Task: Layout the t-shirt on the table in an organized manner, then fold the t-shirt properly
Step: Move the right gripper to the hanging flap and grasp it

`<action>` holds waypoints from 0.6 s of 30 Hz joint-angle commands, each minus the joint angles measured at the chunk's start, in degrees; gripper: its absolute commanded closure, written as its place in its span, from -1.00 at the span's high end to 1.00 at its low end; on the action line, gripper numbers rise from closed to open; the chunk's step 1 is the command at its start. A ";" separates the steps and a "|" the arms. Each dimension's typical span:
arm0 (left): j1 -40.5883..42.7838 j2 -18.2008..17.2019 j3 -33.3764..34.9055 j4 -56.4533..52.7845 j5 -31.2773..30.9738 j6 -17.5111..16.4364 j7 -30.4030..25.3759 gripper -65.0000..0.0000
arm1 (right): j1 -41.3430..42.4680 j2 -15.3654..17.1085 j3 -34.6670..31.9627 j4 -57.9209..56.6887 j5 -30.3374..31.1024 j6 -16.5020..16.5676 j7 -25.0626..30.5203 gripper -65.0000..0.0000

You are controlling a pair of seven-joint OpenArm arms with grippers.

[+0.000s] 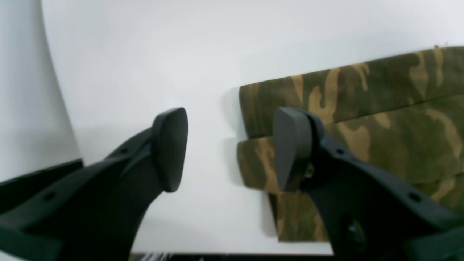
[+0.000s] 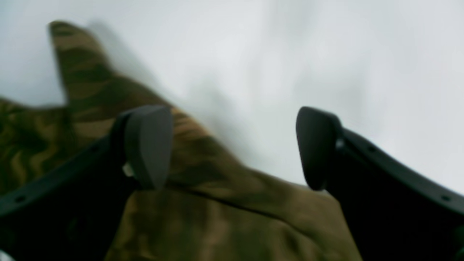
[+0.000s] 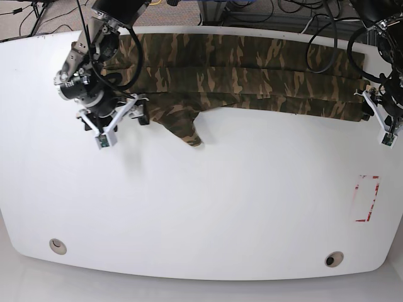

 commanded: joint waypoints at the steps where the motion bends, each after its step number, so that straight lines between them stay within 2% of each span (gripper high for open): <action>1: -0.43 -0.94 -0.44 0.79 0.06 0.07 -0.10 0.06 | 0.83 -0.90 -1.59 0.33 0.92 -0.05 1.25 0.57; 12: -0.43 -0.94 -0.53 0.70 0.06 0.07 -0.10 0.06 | 1.36 -1.96 -8.62 -5.29 1.36 -0.05 1.52 0.57; 18: -0.43 -0.85 -0.53 0.61 0.06 0.07 -0.18 0.06 | 2.15 -1.96 -10.56 -11.80 0.92 -0.05 6.35 0.57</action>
